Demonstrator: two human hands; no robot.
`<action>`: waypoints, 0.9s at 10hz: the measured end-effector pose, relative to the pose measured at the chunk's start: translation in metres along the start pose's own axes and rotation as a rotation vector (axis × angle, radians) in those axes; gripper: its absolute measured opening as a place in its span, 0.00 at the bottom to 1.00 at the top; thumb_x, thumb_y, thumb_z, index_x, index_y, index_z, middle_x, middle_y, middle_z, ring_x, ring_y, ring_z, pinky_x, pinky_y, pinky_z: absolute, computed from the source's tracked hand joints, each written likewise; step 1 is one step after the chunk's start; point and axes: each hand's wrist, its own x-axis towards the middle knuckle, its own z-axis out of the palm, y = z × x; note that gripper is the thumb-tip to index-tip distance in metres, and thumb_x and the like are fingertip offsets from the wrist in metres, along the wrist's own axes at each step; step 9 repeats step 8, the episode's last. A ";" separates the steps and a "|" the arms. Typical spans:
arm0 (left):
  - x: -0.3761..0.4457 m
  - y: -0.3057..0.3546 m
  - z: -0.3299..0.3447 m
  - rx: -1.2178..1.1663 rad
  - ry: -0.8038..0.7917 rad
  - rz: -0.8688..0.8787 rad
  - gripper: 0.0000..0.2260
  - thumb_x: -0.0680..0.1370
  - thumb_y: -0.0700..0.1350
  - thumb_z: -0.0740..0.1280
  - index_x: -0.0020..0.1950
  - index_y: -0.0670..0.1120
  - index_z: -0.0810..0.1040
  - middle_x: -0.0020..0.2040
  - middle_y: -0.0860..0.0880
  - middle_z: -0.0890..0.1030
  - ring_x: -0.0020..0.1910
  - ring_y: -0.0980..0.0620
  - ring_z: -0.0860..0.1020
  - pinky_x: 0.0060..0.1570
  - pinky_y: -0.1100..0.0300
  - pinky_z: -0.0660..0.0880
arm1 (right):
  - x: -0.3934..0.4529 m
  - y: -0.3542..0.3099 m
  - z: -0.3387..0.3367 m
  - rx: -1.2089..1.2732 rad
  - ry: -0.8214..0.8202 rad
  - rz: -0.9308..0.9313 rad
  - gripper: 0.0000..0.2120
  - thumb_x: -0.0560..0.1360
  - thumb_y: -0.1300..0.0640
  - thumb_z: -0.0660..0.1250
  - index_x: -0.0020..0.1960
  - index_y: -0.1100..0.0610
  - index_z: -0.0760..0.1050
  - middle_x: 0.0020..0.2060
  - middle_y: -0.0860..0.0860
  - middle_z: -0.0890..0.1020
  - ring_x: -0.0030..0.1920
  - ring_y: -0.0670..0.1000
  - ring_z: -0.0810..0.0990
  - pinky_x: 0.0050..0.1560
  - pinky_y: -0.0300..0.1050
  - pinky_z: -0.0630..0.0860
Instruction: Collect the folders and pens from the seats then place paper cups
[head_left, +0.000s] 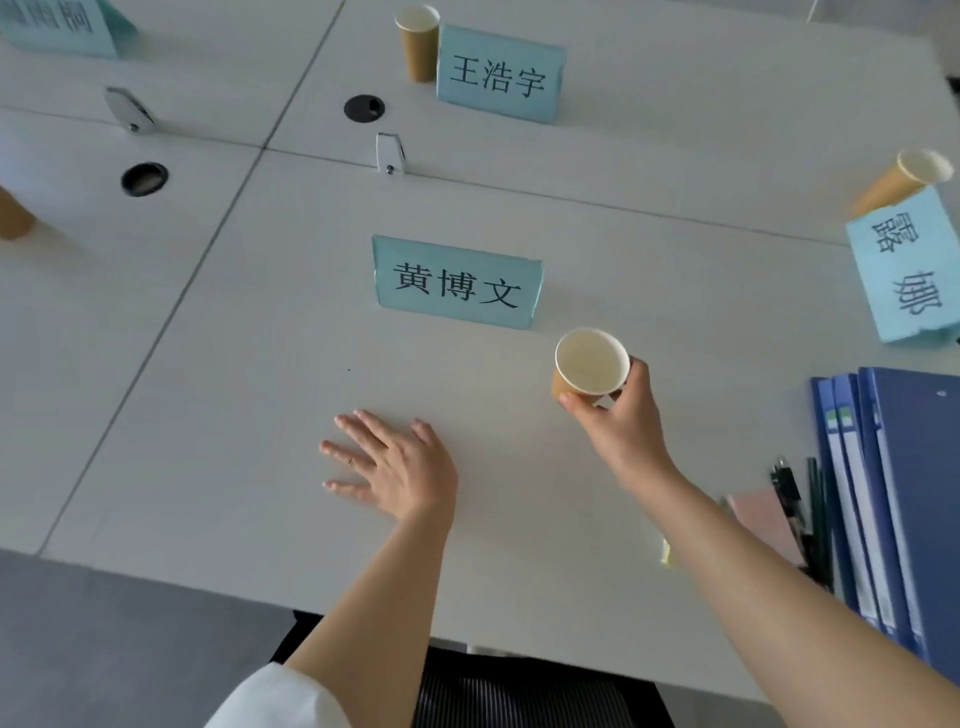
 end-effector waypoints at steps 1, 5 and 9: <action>0.004 0.001 0.017 0.046 0.048 -0.015 0.33 0.81 0.57 0.48 0.80 0.43 0.41 0.80 0.46 0.40 0.77 0.38 0.36 0.70 0.33 0.37 | 0.035 -0.006 0.003 0.017 0.014 -0.009 0.31 0.69 0.54 0.76 0.66 0.55 0.65 0.56 0.46 0.75 0.55 0.47 0.75 0.52 0.39 0.68; 0.009 -0.001 0.033 0.123 0.147 -0.052 0.34 0.79 0.59 0.46 0.79 0.43 0.41 0.80 0.46 0.40 0.78 0.38 0.37 0.72 0.33 0.39 | 0.112 -0.008 0.030 0.035 0.044 -0.035 0.30 0.67 0.53 0.76 0.64 0.55 0.66 0.59 0.50 0.78 0.57 0.50 0.77 0.55 0.41 0.72; 0.005 0.005 0.029 0.149 0.165 -0.063 0.34 0.79 0.59 0.47 0.79 0.43 0.40 0.80 0.45 0.40 0.77 0.38 0.37 0.72 0.33 0.38 | 0.109 0.008 0.028 0.040 0.029 0.007 0.29 0.70 0.60 0.74 0.66 0.59 0.64 0.61 0.52 0.77 0.60 0.51 0.78 0.60 0.43 0.73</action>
